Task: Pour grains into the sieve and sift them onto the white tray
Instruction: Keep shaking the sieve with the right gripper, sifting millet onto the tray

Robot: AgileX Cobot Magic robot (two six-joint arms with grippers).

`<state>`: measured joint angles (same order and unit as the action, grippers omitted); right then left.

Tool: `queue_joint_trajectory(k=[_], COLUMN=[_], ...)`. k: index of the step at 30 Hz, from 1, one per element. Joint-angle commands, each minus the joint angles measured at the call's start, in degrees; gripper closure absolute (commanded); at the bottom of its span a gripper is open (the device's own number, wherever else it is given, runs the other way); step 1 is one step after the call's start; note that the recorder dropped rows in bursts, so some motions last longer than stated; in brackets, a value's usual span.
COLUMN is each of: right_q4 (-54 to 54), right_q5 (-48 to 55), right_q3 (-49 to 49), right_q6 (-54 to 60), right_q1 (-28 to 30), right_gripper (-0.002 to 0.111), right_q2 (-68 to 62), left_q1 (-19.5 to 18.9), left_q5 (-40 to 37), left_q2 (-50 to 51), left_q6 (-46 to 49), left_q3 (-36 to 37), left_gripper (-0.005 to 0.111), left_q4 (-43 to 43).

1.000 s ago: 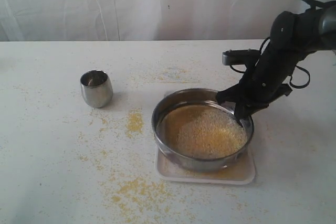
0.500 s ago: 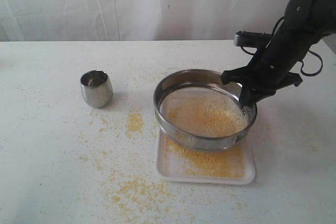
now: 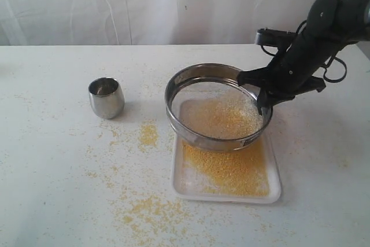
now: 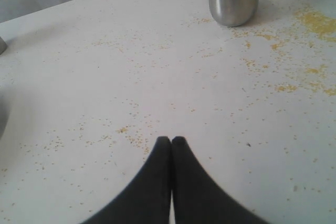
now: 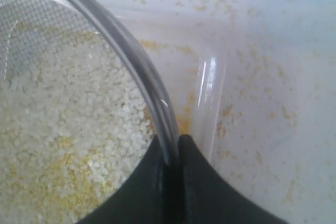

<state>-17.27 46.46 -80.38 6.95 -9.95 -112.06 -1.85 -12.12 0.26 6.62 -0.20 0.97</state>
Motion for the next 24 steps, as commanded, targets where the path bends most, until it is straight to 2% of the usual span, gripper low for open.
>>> queue_joint_trajectory(k=[1, 4, 7, 9, 11, 13, 14, 16, 18, 20, 22, 24], right_q4=[-0.69, -0.69, -0.69, -0.69, -0.69, -1.17, -1.31, -1.18, -0.92, -0.82, -0.82, -0.82], right_q5=[2.93, -8.64, 2.22, 5.60, -2.74, -9.14, -6.40, 6.44, 9.39, 0.98, -10.08, -7.56], right_q3=[1.71, 1.71, 1.71, 2.07, 2.13, 2.01, 1.76, 1.77, 2.48, 2.48, 2.48, 2.37], right_q6=[4.86, 3.82, -0.78, 1.28, 4.96, 2.71, -0.20, -1.28, 3.15, 7.64, 6.02, 0.57], right_q1=[-0.99, -0.70, -0.70, -0.98, -1.12, -0.86, -0.86, -0.98, -1.51, -1.60, -1.45, -1.45], right_gripper=[0.108, 0.108, 0.108, 0.108, 0.108, 0.108, 0.108, 0.108, 0.108, 0.108, 0.108, 0.108], right_q2=[1.12, 0.56, 1.00, 1.00, 0.73, 0.65, 1.02, 1.82, 2.12, 2.12, 2.12, 2.71], left_q1=[0.54, 0.54, 0.54, 0.54, 0.54, 0.54, 0.54, 0.54, 0.54, 0.54, 0.54, 0.54], left_q5=[0.09, 0.09, 0.09, 0.09, 0.09, 0.09, 0.09, 0.09, 0.09, 0.09, 0.09, 0.09], left_q2=[-0.26, -0.26, -0.26, -0.26, -0.26, -0.26, -0.26, -0.26, -0.26, -0.26, -0.26, -0.26], left_q6=[-0.05, -0.05, -0.05, -0.05, -0.05, -0.05, -0.05, -0.05, -0.05, -0.05, -0.05, -0.05], left_q3=[0.20, 0.20, 0.20, 0.20, 0.20, 0.20, 0.20, 0.20, 0.20, 0.20, 0.20, 0.20], left_gripper=[0.107, 0.107, 0.107, 0.107, 0.107, 0.107, 0.107, 0.107, 0.107, 0.107, 0.107, 0.107], left_q4=[-0.15, -0.15, -0.15, -0.15, -0.15, -0.15, -0.15, -0.15, -0.15, -0.15, -0.15, -0.15])
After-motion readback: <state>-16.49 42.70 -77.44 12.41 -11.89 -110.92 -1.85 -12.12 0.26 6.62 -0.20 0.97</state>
